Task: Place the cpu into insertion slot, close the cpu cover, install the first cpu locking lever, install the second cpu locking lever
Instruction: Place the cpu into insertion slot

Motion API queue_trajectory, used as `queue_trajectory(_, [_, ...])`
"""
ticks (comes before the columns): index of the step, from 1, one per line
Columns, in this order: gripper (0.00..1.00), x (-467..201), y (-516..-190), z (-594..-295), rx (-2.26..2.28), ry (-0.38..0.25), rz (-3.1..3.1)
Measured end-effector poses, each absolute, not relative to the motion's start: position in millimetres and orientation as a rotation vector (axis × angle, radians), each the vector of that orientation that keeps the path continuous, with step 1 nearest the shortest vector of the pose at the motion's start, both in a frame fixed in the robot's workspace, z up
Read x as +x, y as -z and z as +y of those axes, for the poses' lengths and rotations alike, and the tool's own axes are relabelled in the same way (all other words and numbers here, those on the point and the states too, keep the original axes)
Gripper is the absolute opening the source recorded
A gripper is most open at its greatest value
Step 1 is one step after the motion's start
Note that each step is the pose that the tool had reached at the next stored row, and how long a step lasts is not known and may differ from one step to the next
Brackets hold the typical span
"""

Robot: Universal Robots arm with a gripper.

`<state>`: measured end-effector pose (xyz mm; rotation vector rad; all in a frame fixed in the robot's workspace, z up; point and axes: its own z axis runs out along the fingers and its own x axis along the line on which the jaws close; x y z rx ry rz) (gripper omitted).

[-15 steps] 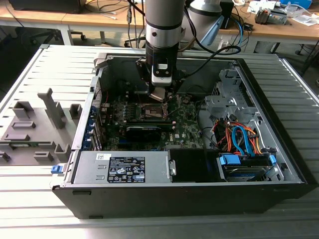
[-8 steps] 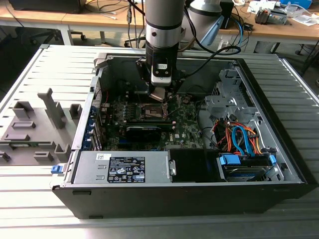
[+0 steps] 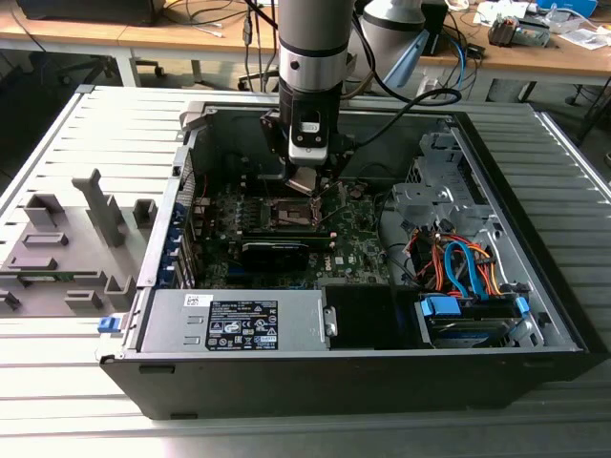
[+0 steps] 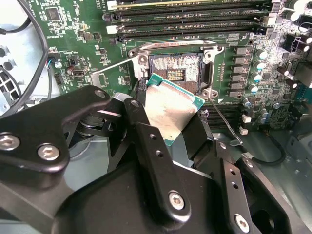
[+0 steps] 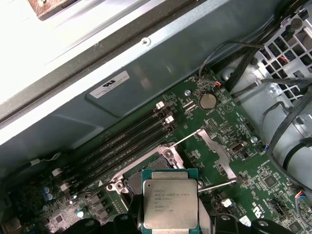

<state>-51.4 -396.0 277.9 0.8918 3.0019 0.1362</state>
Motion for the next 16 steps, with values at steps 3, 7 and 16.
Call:
queue_trajectory(3, [0.54, -51.3, -277.9, -396.0, 0.898, -0.136, 3.0])
queue_trajectory(7, [0.54, -51.3, -277.9, -396.0, 0.908, -0.136, 2.997])
queue_trajectory(16, [0.54, -51.3, -277.9, -396.0, 0.927, -0.135, 2.99])
